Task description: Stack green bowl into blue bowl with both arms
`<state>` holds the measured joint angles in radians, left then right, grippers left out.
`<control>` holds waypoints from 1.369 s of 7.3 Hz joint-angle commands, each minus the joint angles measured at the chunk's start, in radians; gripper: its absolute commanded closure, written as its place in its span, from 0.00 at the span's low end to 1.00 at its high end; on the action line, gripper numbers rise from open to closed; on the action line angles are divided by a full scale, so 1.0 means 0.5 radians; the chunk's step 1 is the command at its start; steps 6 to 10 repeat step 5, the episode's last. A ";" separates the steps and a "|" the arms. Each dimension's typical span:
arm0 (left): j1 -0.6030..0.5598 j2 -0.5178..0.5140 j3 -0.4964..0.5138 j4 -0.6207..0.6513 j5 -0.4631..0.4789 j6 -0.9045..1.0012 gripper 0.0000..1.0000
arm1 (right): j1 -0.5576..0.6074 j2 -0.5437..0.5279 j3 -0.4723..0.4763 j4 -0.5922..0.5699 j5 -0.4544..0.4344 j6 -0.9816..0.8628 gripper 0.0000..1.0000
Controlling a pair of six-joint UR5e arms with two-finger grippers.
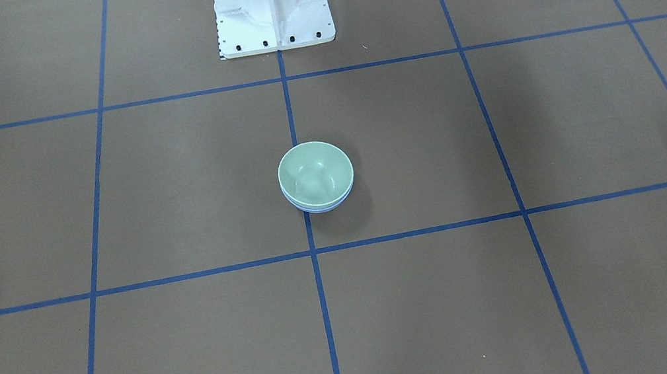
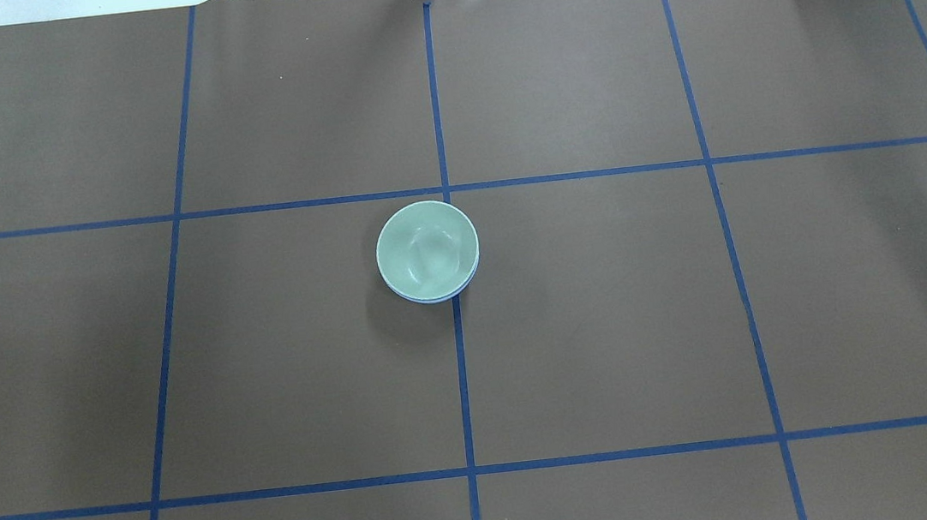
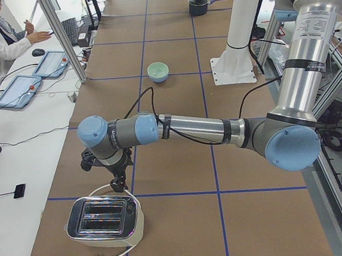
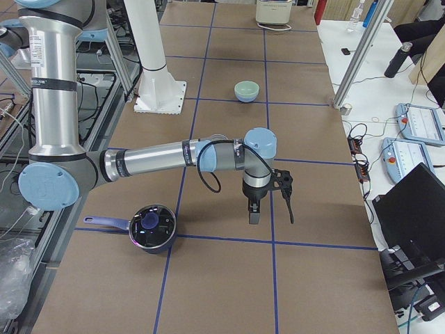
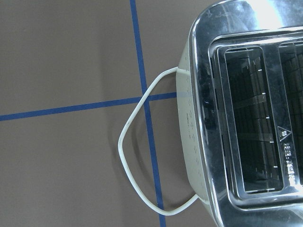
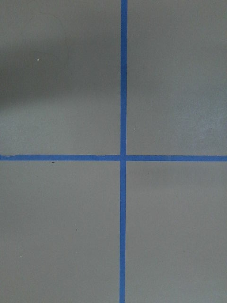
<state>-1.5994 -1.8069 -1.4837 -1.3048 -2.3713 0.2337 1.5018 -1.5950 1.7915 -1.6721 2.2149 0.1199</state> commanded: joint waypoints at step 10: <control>-0.004 0.024 -0.036 -0.001 -0.001 -0.010 0.00 | 0.000 0.012 0.006 -0.003 0.049 0.003 0.00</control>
